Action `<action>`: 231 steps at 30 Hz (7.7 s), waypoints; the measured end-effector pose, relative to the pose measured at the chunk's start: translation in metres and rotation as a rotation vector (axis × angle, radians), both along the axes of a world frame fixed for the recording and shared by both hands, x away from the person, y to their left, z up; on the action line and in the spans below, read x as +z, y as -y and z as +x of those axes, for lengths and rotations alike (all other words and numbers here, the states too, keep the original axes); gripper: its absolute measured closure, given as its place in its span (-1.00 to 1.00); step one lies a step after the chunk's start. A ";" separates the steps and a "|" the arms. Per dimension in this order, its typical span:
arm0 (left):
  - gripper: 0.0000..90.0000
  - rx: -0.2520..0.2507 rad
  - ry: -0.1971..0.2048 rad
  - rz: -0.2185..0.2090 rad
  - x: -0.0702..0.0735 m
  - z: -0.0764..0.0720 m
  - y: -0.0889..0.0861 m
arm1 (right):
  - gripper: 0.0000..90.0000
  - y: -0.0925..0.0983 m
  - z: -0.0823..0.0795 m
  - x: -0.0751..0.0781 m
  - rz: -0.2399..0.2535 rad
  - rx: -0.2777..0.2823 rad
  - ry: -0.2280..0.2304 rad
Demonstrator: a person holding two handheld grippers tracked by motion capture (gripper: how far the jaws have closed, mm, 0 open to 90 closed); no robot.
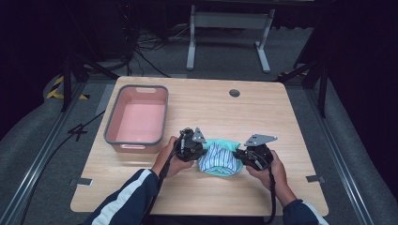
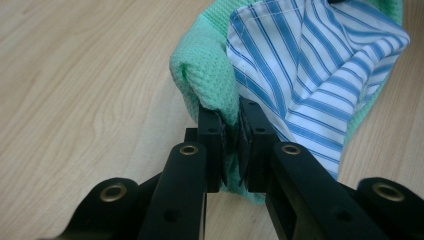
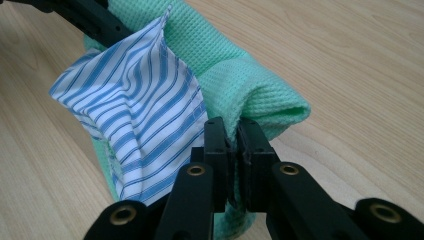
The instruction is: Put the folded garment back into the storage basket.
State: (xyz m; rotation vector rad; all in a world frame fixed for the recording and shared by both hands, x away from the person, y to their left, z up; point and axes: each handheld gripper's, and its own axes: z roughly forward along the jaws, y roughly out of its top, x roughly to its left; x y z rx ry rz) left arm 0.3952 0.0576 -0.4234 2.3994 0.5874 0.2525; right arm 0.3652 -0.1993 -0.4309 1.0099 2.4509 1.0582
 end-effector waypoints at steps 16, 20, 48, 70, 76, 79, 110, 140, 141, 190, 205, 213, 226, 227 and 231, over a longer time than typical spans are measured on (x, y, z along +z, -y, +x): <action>0.83 0.009 0.052 0.022 0.035 0.008 -0.005 | 0.87 -0.004 0.010 0.028 0.011 -0.005 0.033; 0.83 0.018 0.062 0.015 0.045 0.011 -0.008 | 0.87 -0.008 0.014 0.040 0.007 -0.001 0.055; 0.83 0.066 0.149 -0.008 0.098 0.023 -0.025 | 0.87 -0.030 0.030 0.091 0.024 0.005 0.140; 0.83 0.129 0.184 -0.002 0.117 0.025 -0.061 | 0.86 -0.067 0.043 0.111 0.058 0.057 0.171; 0.83 0.142 0.187 0.006 0.120 0.024 -0.073 | 0.86 -0.080 0.046 0.114 0.069 0.076 0.175; 0.83 0.153 0.194 0.015 0.124 0.023 -0.082 | 0.86 -0.086 0.047 0.114 0.078 0.084 0.173; 0.83 0.323 0.220 0.023 0.131 0.009 -0.175 | 0.86 -0.186 0.067 0.119 0.083 0.236 0.181; 0.83 0.440 0.162 0.081 0.093 0.017 -0.210 | 0.86 -0.254 0.085 0.081 0.071 0.316 0.112; 0.83 0.439 0.159 0.090 0.091 0.018 -0.211 | 0.86 -0.256 0.086 0.078 0.067 0.322 0.113; 0.33 0.463 0.214 0.046 0.065 0.004 -0.203 | 0.43 -0.260 0.089 0.046 -0.021 0.296 0.079; 0.05 0.398 0.261 0.005 0.072 -0.019 -0.184 | 0.05 -0.213 0.078 0.057 -0.073 0.255 0.133; -0.15 0.330 0.252 -0.019 0.069 -0.032 -0.163 | -0.13 -0.178 0.067 0.063 -0.106 0.215 0.156; -0.43 0.269 0.250 -0.053 0.061 -0.045 -0.133 | -0.33 -0.125 0.052 0.061 -0.126 0.159 0.155; -0.45 0.265 0.247 -0.049 0.061 -0.047 -0.130 | -0.34 -0.121 0.050 0.061 -0.126 0.158 0.155; -0.50 0.235 0.239 -0.041 0.059 -0.049 -0.124 | -0.34 -0.109 0.046 0.062 -0.116 0.144 0.158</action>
